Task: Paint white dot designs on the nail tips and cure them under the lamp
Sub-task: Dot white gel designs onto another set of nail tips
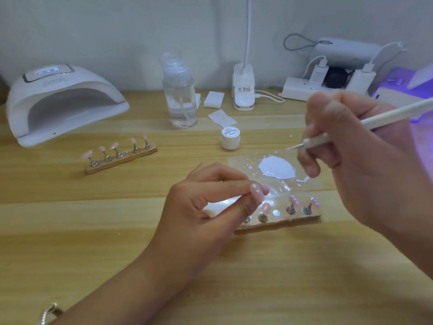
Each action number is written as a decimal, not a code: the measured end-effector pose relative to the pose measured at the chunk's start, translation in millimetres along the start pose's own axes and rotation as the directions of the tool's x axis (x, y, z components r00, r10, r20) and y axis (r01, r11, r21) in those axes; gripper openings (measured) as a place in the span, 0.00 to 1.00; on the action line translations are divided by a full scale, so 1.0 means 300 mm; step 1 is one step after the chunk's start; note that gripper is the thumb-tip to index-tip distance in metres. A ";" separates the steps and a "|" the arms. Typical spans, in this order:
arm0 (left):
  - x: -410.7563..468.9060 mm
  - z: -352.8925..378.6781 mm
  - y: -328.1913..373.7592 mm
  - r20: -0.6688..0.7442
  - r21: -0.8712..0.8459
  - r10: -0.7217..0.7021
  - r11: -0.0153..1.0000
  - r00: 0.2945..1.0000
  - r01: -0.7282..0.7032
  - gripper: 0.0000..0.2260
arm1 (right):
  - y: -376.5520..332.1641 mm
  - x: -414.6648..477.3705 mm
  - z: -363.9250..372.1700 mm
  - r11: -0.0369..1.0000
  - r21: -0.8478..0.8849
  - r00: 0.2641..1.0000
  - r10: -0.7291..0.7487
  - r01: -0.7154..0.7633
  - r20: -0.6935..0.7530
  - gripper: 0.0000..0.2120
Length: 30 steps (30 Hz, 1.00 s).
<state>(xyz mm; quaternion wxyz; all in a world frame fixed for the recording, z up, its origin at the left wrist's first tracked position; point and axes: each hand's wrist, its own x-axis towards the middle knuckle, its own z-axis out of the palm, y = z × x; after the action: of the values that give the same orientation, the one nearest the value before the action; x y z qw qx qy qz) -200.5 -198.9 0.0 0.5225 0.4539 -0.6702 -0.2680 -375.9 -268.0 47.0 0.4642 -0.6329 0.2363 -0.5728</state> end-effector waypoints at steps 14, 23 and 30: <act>0.001 -0.006 0.000 -0.017 0.039 -0.009 0.999 1.000 0.010 0.04 | 0.132 0.028 -0.131 0.705 -0.690 0.977 0.213 -0.164 -0.014 0.19; 0.001 -0.007 0.003 -0.015 0.027 -0.014 1.000 1.000 0.015 0.05 | 0.142 0.029 -0.137 0.702 -0.696 0.977 0.211 -0.151 0.001 0.18; 0.004 -0.004 0.006 -0.022 0.049 -0.012 0.999 1.000 0.013 0.05 | 0.146 0.028 -0.142 0.717 -0.679 0.976 0.217 -0.160 0.000 0.18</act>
<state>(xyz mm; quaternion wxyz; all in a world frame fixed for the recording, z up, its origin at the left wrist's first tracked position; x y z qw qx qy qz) -200.0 -199.0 2.3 0.5168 0.4734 -0.6681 -0.2499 -404.0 -308.5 9.9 0.2681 -0.7528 0.4722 -0.3720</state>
